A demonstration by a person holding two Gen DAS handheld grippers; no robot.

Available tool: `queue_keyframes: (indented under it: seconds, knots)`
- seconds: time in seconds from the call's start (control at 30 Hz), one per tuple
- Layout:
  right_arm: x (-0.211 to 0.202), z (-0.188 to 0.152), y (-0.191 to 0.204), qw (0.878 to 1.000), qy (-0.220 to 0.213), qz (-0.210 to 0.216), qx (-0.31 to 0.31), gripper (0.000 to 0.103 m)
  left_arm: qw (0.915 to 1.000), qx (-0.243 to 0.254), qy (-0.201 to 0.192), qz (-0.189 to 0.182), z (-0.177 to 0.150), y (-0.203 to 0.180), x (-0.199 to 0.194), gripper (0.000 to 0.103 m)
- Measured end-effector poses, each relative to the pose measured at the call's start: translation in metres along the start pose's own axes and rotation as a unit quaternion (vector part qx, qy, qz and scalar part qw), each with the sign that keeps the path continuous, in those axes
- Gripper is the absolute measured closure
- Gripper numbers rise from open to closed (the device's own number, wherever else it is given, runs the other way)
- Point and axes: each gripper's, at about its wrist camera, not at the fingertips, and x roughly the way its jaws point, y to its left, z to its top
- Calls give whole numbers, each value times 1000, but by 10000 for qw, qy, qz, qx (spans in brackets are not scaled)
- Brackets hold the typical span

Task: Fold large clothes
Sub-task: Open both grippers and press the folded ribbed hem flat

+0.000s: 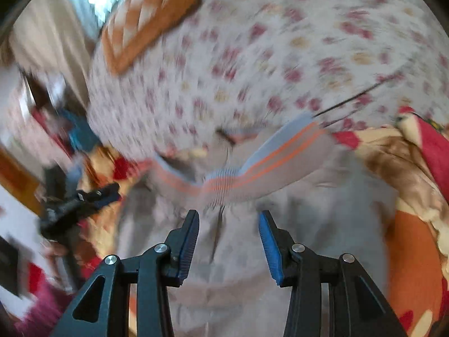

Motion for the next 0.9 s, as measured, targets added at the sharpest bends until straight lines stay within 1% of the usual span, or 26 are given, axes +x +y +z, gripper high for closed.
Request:
queue_keyframes:
  seconds: [0.07, 0.1, 0.17, 0.2, 0.23, 0.27, 0.3, 0.37, 0.4, 0.47, 0.57, 0.63, 0.67, 0.7, 0.73, 0.77, 0.8, 0.83, 0.87, 0.9]
  knots:
    - [28, 2, 11, 9996, 147, -248, -55, 57, 9987, 241, 44, 436, -9, -12, 16, 34]
    - [47, 3, 15, 9990, 289, -320, -77, 57, 9974, 345, 28, 633, -11, -17, 22, 34]
    - [75, 2, 18, 9975, 496, -491, -120, 57, 9938, 554, -128, 959, -18, -23, 33, 34]
    - [85, 2, 18, 9967, 521, -604, -155, 60, 9919, 625, -214, 1082, -19, -24, 36, 34]
    - [94, 1, 18, 9955, 480, -786, -237, 67, 9911, 650, -254, 1135, -19, -25, 38, 34]
    - [97, 2, 18, 9948, 423, -878, -294, 81, 9908, 648, -276, 1158, -17, -24, 40, 34]
    - [96, 5, 19, 9945, 311, -939, -332, 91, 9909, 614, -312, 1154, -14, -23, 41, 34]
    - [91, 13, 19, 9935, 106, -1068, -381, 92, 9915, 518, -423, 1120, -5, -20, 42, 34]
    - [89, 18, 18, 9929, 13, -1126, -389, 92, 9912, 456, -503, 1133, 1, -19, 43, 34]
    - [97, 30, 12, 9926, -27, -1185, -262, 92, 9898, 381, -629, 1221, 9, -19, 50, 34]
    - [119, 38, -3, 9918, 26, -1272, -89, 92, 9875, 375, -387, 1482, 16, -14, 78, 34]
    - [128, 38, -7, 9924, 11, -1229, -77, 92, 9870, 371, -326, 1532, 14, -11, 89, 34]
    - [125, 38, -7, 9928, -29, -1192, -97, 91, 9870, 383, -343, 1523, 12, -9, 91, 34]
    - [119, 39, -8, 9937, -36, -1119, -63, 85, 9869, 402, -392, 1515, 11, -9, 91, 34]
    - [107, 38, -8, 9957, -44, -927, 36, 81, 9868, 425, -438, 1502, 10, -9, 90, 34]
    - [96, 37, -10, 9965, -73, -825, 100, 70, 9868, 436, -470, 1484, 8, -8, 89, 34]
    - [85, 37, -11, 9970, -137, -748, 128, 63, 9871, 433, -484, 1463, 8, -8, 89, 34]
    - [70, 35, -13, 9970, -285, -721, 79, 62, 9874, 423, -486, 1443, 8, -7, 88, 34]
    - [54, 32, -17, 9954, -499, -815, -42, 62, 9878, 411, -483, 1423, 9, -7, 88, 34]
    - [45, 31, -21, 9936, -622, -937, -113, 62, 9882, 391, -486, 1398, 9, -6, 88, 34]
